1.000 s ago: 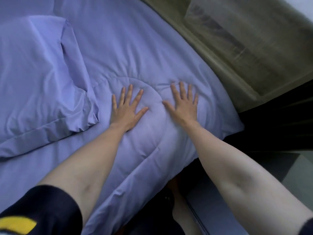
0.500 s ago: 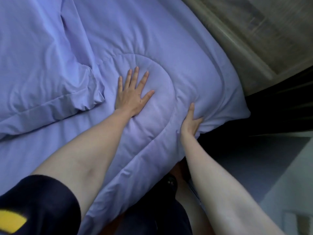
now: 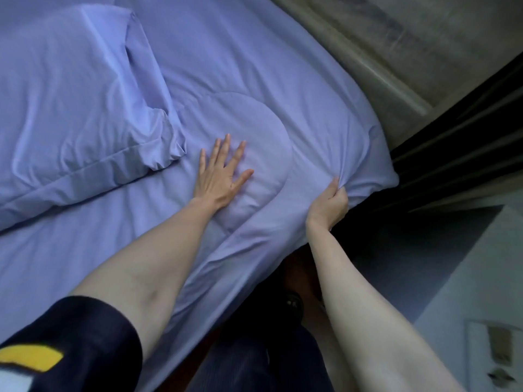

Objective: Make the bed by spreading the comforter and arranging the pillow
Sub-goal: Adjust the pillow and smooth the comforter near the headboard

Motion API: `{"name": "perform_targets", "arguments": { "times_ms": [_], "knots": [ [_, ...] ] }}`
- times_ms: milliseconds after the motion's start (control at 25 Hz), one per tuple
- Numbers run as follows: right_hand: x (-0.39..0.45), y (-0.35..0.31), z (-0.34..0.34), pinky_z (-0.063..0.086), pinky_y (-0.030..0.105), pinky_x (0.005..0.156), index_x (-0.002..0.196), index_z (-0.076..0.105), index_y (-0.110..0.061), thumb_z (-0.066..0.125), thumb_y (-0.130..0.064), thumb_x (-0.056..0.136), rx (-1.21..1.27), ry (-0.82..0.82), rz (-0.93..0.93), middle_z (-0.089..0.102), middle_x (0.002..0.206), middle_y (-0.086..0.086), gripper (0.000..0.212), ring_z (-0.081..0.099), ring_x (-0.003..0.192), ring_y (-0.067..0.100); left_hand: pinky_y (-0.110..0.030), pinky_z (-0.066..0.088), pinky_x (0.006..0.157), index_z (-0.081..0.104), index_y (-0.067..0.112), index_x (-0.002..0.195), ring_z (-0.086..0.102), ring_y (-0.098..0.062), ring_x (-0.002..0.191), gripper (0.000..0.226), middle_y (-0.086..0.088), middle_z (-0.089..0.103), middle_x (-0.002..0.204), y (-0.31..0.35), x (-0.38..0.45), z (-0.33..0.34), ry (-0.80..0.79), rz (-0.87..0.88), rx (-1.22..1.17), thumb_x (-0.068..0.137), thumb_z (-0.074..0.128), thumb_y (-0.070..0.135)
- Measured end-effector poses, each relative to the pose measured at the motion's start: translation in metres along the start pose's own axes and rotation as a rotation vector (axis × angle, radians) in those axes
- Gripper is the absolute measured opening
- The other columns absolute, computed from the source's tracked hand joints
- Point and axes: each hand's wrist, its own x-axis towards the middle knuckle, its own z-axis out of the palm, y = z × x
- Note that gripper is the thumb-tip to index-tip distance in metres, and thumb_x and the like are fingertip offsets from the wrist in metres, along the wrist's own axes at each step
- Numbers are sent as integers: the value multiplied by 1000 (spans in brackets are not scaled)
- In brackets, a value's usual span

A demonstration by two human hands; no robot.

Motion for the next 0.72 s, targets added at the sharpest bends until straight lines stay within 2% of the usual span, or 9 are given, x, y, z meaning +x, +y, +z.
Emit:
{"name": "perform_targets", "arguments": {
  "times_ms": [120,240,320,400,480,560,600,720],
  "knots": [
    [-2,-31,-28,26,27,60,70,50,-1,43,-29,101,63,72,-129,64,74,22,42,52,66,32,-47,-3,119,7,34,153,-2,-19,150,66,0,0,163,5,-14,-12,72,3,-23,96,29,59],
    [-2,-48,-40,28,31,60,70,46,-7,42,-33,101,67,119,-169,58,69,9,41,49,65,27,-46,0,119,10,32,153,2,-21,150,66,0,4,163,11,-14,-23,149,13,-50,95,29,59],
    [7,-35,-37,35,35,64,75,53,-6,40,-38,101,-69,91,-125,65,81,14,43,56,76,34,-47,0,119,9,32,153,2,-20,150,66,0,2,163,11,-8,-24,139,15,-53,96,29,59],
    [21,-8,-28,41,38,73,94,62,-5,39,-38,101,-275,26,-35,67,106,20,41,59,96,39,-47,-1,120,8,33,153,0,-20,150,66,1,0,163,5,-7,-19,98,10,-30,96,28,58],
    [34,11,-15,42,39,86,109,61,-9,40,-33,101,-386,-64,74,62,121,18,32,55,111,38,-47,-2,120,6,34,153,-2,-19,150,66,1,-2,163,-4,-8,-12,63,-8,-21,96,26,59],
    [38,15,3,37,43,98,120,55,-16,44,-33,99,-413,-104,103,52,136,12,29,46,124,35,-47,-3,120,5,35,153,-4,-19,150,65,2,-4,163,-15,-8,-7,42,-26,-19,96,26,59],
    [37,14,14,33,45,102,129,50,-18,46,-36,98,-417,-95,43,45,143,9,36,41,129,33,-47,-3,120,6,35,153,-5,-19,150,65,2,-4,163,-20,-7,-6,34,-31,-22,96,27,59],
    [22,-1,47,25,46,111,147,34,-19,46,-45,95,-468,-139,-318,27,157,6,59,25,143,30,-46,-4,120,8,35,153,-5,-19,150,66,2,-5,163,-33,-2,-1,1,-35,-16,95,31,59]
  ]
}}
